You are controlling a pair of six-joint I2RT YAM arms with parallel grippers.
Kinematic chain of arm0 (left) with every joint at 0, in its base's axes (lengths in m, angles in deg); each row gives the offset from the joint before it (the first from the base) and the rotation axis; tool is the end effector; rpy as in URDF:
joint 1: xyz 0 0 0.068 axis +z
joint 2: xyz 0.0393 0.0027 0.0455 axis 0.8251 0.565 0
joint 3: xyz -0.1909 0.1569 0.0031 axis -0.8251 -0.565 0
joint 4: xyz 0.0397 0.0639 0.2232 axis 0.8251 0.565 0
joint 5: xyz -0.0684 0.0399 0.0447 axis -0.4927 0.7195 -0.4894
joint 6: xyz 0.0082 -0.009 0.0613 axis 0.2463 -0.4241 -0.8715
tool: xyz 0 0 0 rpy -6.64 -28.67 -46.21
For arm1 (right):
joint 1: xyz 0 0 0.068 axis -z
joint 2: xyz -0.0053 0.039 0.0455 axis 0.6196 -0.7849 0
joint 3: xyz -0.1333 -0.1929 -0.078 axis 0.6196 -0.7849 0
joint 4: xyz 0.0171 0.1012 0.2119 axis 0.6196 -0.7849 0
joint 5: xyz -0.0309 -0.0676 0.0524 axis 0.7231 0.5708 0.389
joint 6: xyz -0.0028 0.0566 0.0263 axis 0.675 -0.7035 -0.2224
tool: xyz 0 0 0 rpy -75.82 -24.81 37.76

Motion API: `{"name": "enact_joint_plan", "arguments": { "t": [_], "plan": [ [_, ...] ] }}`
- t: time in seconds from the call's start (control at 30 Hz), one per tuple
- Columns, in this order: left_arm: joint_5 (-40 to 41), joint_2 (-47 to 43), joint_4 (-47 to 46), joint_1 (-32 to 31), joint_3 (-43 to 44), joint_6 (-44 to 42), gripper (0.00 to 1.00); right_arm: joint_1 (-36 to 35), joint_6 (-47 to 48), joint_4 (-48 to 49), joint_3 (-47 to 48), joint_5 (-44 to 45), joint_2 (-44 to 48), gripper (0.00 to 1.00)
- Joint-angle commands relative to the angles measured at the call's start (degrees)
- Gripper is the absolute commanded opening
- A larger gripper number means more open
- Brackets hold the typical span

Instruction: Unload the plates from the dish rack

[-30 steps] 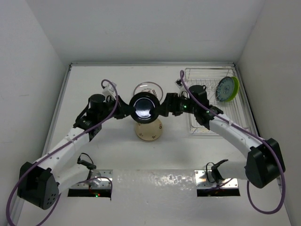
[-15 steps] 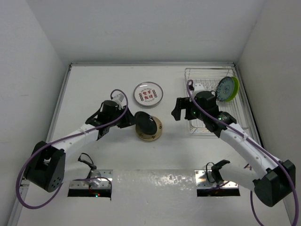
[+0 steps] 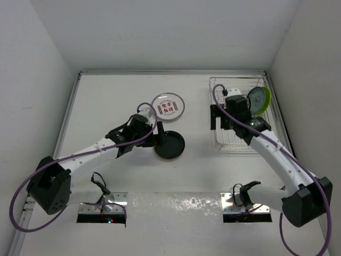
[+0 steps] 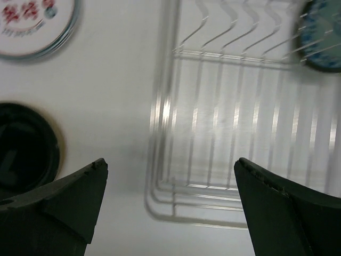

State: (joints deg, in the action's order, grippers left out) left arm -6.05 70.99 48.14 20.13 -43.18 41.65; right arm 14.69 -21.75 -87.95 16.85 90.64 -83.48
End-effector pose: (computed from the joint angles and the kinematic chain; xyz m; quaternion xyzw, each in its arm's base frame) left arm 0.2021 -0.1480 0.1923 0.0302 0.9162 -0.2515 0.3106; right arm 0.2169 0.0817 0.2617 0.0218 0.9063 0.0422 0.4200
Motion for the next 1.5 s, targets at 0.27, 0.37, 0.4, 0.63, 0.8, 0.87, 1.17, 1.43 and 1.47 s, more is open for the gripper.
{"name": "enact_joint_plan", "arguments": {
  "t": [0.27,0.37,0.4,0.63,0.8,0.87,1.17,1.43,1.47],
  "plan": [
    [22.4,-16.8,24.7,-2.5,13.2,-6.7,1.0,18.2,8.8,0.7,15.3,16.3,-15.2,0.99],
    [24.9,-20.3,28.6,-2.5,14.5,-10.2,1.0,21.9,7.6,1.0,20.3,18.3,-22.2,0.92],
    [25.3,-21.1,28.3,-2.5,13.6,-12.1,1.0,23.3,7.1,0.9,21.8,18.0,-23.9,0.88],
    [26.3,-21.3,24.7,-2.2,9.0,-12.6,1.0,27.5,11.3,2.2,33.7,17.7,-34.7,0.63],
    [27.8,-18.3,26.4,-2.2,9.8,-12.0,1.0,29.7,12.8,-1.7,41.2,17.6,-41.4,0.57],
    [28.1,-19.4,26.3,-2.2,9.6,-11.8,1.0,30.3,13.0,-1.7,42.5,16.9,-42.8,0.53],
    [26.2,-21.0,25.3,-2.1,9.2,-12.6,1.0,30.9,16.0,-1.1,45.4,17.2,-47.1,0.44],
    [25.5,-21.5,24.8,-2.1,9.0,-12.8,1.0,31.1,16.3,1.5,43.6,16.2,-47.4,0.41],
    [25.5,-21.5,24.8,-2.1,9.0,-12.8,1.0,31.1,16.3,1.5,43.6,15.9,-47.3,0.4]
  ]
}}
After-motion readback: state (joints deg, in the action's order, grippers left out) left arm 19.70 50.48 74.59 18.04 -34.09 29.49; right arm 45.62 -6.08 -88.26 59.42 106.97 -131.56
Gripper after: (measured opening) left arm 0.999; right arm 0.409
